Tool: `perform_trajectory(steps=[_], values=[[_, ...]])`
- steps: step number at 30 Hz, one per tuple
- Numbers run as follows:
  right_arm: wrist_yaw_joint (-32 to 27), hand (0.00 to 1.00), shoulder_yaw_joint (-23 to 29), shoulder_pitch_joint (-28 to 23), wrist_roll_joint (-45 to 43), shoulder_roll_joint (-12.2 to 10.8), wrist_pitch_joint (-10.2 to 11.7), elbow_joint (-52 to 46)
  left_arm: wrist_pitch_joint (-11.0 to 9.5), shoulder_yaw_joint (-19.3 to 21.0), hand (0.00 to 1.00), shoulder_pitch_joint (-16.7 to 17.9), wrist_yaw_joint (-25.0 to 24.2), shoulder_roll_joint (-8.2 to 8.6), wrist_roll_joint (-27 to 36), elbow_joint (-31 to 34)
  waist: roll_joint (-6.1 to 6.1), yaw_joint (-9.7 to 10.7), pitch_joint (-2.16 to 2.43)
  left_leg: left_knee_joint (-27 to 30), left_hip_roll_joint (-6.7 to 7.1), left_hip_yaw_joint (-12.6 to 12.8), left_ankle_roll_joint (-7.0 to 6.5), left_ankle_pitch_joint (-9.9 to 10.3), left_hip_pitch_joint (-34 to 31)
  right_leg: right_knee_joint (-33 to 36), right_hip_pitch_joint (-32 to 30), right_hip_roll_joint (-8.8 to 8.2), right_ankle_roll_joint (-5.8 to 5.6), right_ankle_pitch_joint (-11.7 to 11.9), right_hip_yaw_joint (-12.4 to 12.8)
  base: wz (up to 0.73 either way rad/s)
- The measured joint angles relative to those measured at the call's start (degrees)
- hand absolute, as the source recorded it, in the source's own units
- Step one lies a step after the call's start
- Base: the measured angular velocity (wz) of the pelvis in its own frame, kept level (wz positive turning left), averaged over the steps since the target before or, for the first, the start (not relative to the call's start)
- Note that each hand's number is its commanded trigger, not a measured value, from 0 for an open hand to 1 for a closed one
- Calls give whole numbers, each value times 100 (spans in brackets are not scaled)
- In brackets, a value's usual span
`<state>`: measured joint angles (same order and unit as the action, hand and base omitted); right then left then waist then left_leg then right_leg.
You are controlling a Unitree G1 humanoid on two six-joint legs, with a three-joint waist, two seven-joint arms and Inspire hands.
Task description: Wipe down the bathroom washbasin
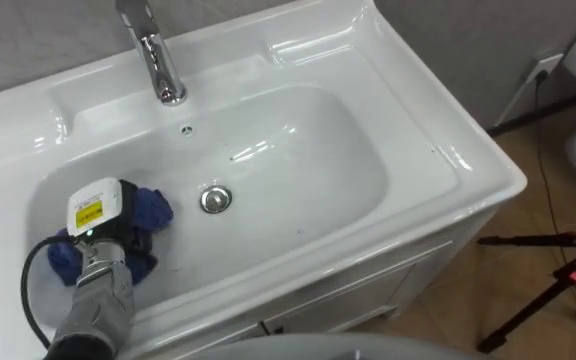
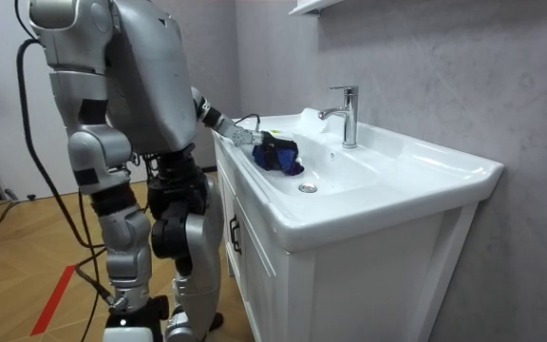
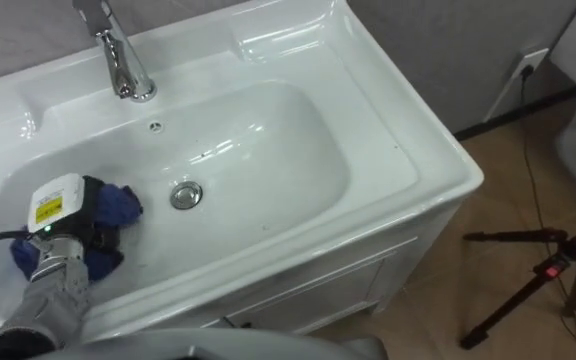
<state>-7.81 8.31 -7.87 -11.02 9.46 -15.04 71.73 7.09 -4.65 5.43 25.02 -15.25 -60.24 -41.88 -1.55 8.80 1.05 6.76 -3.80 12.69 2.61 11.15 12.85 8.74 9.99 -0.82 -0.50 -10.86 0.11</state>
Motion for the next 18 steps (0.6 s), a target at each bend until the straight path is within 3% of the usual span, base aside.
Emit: perform_trajectory(steps=[7, 12, 16, 18], values=[[-29, 0, 213, -35, -3, 271, -3, -155, 338, 2, 100, 125, 13, -33, -583, -19, -248, 0, 23, 3, -48, 111, 19, 10, -39, 20, -103, 48, 30, 31, 124, -10], [-116, 0, 423, -85, -65, 361, 9, -319, 455, 4, 100, 127, -133, -152, -682, -98, -431, -2, 35, 52, -56, 127, 19, 9, -26, 7, -115, 51, 39, 32, 129, -5], [-200, 0, 427, -84, 30, 375, 31, -452, 490, 5, 100, 47, -221, -168, -655, -79, -452, -20, 30, 79, -68, 126, 19, 8, -39, 4, -121, 54, 52, 24, 128, -1], [-287, 0, 421, -74, 214, 389, 145, -520, 490, 5, 100, -1, -312, -168, -604, -79, -451, -27, 30, 83, -70, 124, 19, 8, -40, 5, -116, 53, 53, 23, 118, 2]])
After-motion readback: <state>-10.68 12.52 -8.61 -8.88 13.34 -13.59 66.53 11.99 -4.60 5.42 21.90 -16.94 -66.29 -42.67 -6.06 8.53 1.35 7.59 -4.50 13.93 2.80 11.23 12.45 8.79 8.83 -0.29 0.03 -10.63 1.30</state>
